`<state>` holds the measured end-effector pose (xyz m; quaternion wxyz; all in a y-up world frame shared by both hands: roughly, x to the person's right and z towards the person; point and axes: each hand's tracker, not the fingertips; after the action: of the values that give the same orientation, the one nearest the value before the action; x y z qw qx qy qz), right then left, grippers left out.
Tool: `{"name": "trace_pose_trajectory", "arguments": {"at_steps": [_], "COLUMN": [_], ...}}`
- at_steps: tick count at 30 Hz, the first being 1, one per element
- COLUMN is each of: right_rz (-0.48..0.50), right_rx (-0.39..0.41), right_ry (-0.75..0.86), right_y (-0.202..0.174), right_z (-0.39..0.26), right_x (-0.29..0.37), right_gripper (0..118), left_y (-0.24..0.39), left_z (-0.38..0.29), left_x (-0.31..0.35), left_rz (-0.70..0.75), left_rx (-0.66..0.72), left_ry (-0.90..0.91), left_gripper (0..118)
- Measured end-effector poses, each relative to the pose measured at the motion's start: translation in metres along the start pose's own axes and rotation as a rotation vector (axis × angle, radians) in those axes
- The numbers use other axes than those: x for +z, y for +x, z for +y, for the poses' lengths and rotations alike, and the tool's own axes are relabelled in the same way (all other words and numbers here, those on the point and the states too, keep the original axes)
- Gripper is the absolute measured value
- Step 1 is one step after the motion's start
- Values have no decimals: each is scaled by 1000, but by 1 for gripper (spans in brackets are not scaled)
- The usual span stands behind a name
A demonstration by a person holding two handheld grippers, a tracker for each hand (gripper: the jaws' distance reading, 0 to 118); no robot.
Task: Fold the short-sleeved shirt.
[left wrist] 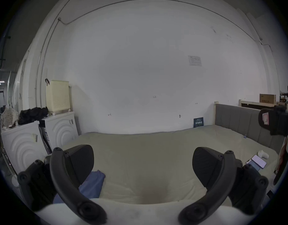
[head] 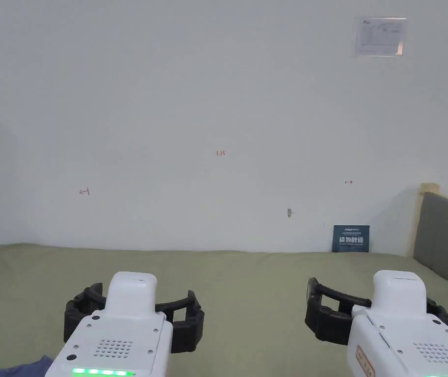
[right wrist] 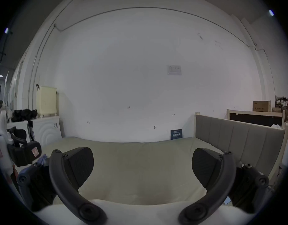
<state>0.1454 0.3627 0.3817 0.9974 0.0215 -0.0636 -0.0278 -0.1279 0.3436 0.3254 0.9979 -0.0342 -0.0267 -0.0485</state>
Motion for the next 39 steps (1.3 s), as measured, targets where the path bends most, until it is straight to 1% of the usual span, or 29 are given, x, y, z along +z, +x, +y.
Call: {"name": "trace_pose_trajectory", "arguments": {"at_steps": [1, 4, 6, 11, 18, 29, 39], "right_rz": [6, 32, 15, -8, -30, -33, -29], "right_rx": [6, 120, 155, 128, 100, 99, 96], "right_ry": [4, 8, -23, -42, -60, -78, -90], "right_y": [-1, -8, -12, -10, -1, 8, 8], "right_z": [1, 0, -1, -3, -7, -18, -21], "right_x": [0, 1, -2, -3, -8, -18, -21], "right_gripper": [118, 118, 118, 118, 118, 118, 118], "left_y": [-1, 0, 0, -3, -7, -7, -11], "left_z": [0, 1, 0, 1, 1, 0, -1], "left_x": [0, -2, -2, 0, -2, 0, 1], "left_rz": [-3, -24, -25, -29, -28, -47, -36], "left_rx": [5, 15, 12, 49, 64, 71, 83], "left_ry": [1, -12, -9, -18, -22, -33, -45], "left_gripper": [118, 118, 118, 118, 118, 118, 118]}}
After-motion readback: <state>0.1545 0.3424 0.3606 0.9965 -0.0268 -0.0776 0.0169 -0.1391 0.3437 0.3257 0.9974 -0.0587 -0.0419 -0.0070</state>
